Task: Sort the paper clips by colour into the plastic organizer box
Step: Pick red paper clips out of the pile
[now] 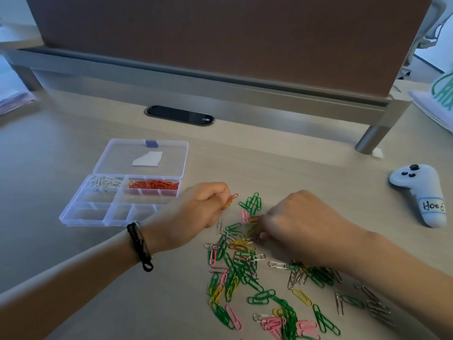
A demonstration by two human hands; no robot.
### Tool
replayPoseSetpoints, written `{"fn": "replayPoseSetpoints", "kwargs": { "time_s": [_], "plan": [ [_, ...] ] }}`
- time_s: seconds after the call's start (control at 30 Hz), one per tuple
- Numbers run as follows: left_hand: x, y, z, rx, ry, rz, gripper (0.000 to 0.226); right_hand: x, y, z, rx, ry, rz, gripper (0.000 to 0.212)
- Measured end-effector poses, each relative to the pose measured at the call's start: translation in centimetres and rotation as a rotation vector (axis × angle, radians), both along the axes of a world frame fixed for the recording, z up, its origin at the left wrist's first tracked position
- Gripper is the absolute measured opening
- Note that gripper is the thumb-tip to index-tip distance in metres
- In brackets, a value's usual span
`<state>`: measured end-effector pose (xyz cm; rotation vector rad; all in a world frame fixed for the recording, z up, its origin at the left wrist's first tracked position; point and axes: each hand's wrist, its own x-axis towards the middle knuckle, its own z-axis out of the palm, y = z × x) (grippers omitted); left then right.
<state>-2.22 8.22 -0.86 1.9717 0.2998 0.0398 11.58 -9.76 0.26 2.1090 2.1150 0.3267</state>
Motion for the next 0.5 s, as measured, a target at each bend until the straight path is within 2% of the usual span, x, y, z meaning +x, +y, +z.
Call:
{"fn": "replayPoseSetpoints", "kwargs": {
  "time_s": [0.07,0.17,0.27,0.33,0.37,0.43,0.5],
  "plan": [
    [0.2,0.3,0.0,-0.015,-0.014,-0.034,0.033,-0.4,0.2,0.3,-0.029,-0.086,0.070,0.038],
    [0.3,0.5,-0.2,0.099,-0.063,-0.095,0.019,-0.8,0.5,0.7,-0.068,-0.111,0.145,0.038],
    [0.1,0.7,-0.3,0.080,-0.119,-0.067,0.009,-0.5,0.3,0.9,-0.083,0.032,0.049,0.039],
    [0.1,0.7,-0.4,0.096,-0.129,-0.057,0.014,-0.1,-0.1,1.1,-0.065,0.257,-0.078,0.028],
    [0.2,0.8,-0.4,0.069,-0.114,-0.050,0.020,0.2,-0.4,0.9,-0.040,0.432,-0.138,0.022],
    [0.3,1.0,-0.4,-0.144,-0.054,-0.038,0.030,0.8,-0.7,0.8,0.022,0.866,-0.240,0.021],
    [0.4,1.1,-0.2,-0.450,-0.017,-0.087,0.032,1.2,-0.8,0.5,0.099,1.278,-0.318,0.036]
  ]
}}
